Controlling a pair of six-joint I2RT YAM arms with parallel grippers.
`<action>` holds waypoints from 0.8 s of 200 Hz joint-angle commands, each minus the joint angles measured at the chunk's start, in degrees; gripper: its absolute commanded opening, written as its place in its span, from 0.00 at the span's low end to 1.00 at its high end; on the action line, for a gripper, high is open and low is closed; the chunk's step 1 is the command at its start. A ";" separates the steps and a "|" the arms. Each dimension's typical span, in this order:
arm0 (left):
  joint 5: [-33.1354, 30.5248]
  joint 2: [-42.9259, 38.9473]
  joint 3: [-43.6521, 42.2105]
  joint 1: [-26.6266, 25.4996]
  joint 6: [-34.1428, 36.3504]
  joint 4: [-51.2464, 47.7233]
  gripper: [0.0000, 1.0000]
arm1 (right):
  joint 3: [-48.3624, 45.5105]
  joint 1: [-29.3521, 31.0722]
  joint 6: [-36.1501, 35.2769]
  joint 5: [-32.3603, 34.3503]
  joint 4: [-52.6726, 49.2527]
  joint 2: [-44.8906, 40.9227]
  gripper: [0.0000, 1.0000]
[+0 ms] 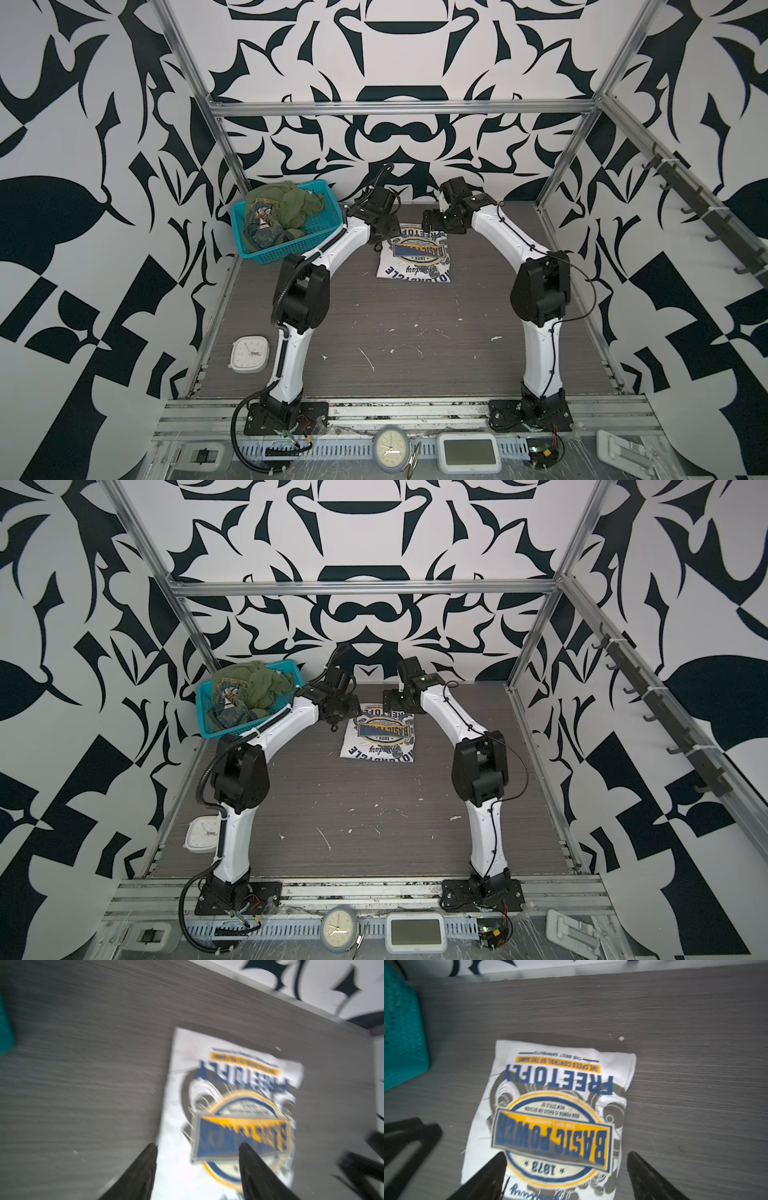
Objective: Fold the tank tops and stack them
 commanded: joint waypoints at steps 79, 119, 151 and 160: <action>1.82 2.46 -15.23 -0.77 -2.10 5.35 0.65 | -13.70 0.80 2.72 0.38 4.35 2.00 0.91; 1.99 -2.31 -18.35 -0.74 -2.32 5.59 0.65 | -15.76 -1.26 1.82 3.01 3.05 -1.40 0.92; 1.22 -11.60 -20.93 -1.16 -2.71 3.38 0.67 | -18.08 1.56 0.62 6.49 3.24 -7.62 0.93; 0.05 -14.61 -23.22 -1.21 -2.80 3.71 0.67 | -18.08 2.84 0.54 7.18 3.11 -8.21 0.93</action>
